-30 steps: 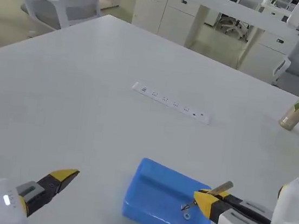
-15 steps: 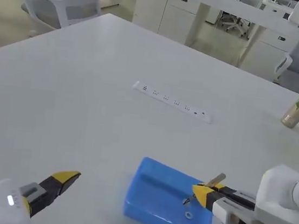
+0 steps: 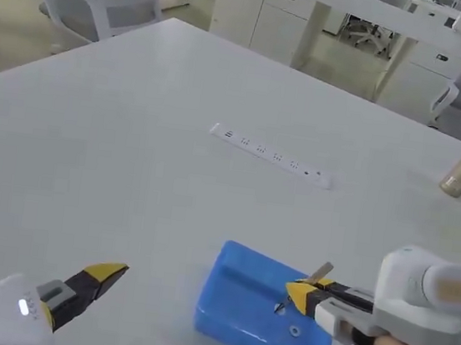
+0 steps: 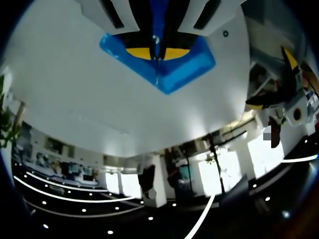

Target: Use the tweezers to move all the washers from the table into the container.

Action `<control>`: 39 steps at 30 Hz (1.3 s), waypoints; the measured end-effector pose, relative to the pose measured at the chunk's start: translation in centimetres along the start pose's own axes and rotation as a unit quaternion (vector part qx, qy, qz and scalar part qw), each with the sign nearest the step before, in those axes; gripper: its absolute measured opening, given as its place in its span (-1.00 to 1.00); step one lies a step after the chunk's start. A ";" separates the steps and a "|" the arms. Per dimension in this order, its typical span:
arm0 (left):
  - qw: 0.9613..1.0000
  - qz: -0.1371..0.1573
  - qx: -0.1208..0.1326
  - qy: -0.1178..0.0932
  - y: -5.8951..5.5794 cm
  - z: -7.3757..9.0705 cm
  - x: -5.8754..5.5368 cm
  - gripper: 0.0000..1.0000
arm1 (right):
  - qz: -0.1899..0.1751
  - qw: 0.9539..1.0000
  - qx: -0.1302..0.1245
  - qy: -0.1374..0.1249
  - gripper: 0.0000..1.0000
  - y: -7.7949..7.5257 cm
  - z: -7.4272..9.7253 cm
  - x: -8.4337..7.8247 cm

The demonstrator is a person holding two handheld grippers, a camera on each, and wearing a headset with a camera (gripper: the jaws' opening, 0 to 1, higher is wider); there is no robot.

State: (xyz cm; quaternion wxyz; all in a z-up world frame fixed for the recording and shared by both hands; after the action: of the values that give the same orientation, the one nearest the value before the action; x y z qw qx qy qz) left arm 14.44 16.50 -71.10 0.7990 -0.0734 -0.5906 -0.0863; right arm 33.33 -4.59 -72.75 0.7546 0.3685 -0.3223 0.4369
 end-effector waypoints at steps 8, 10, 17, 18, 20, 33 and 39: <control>1.000 0.001 0.000 0.000 0.0 0.0 0.0 0.90 | -0.004 1.000 -0.001 0.013 -0.95 -0.1 -0.3 -0.5; 1.000 0.000 -0.001 0.000 0.0 0.0 0.0 0.90 | -0.004 1.000 -0.002 0.015 -0.95 -0.2 -0.3 -0.6; 1.000 0.000 -0.002 0.002 0.0 0.0 0.0 0.90 | -0.007 1.000 -0.005 0.024 -0.95 -0.1 -0.5 -0.9; 1.000 0.000 -0.002 0.002 0.0 0.0 0.0 0.90 | -0.007 1.000 -0.006 0.024 -0.95 0.0 -0.6 -0.9; 1.000 0.000 -0.003 0.002 0.0 0.0 0.0 0.90 | -0.008 1.000 -0.005 0.024 -0.95 -0.1 -0.6 -0.9; 1.000 0.000 -0.003 0.002 -0.1 0.0 0.0 0.89 | -0.005 1.000 -0.003 0.029 -0.94 0.0 -0.9 -1.0; 1.000 0.000 -0.004 0.003 -0.1 0.0 0.0 0.89 | -0.006 1.000 -0.005 0.029 -0.94 -0.4 -0.8 -1.2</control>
State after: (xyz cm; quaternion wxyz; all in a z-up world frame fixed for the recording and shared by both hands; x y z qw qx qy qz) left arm 14.44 16.38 -71.15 0.8006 -0.0767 -0.5876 -0.0889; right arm 33.31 -4.52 -74.20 0.7679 0.3538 -0.3000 0.4418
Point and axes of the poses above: the centre of the closed fingertips' face, and the gripper's own axes: z roughly backward along the fingers, y roughly to its left, x roughly out of its top, the point moved 10 cm from there along z, roughly backward along the fingers, and after that the axes turned 15 degrees about x, right-handed, at the moved point
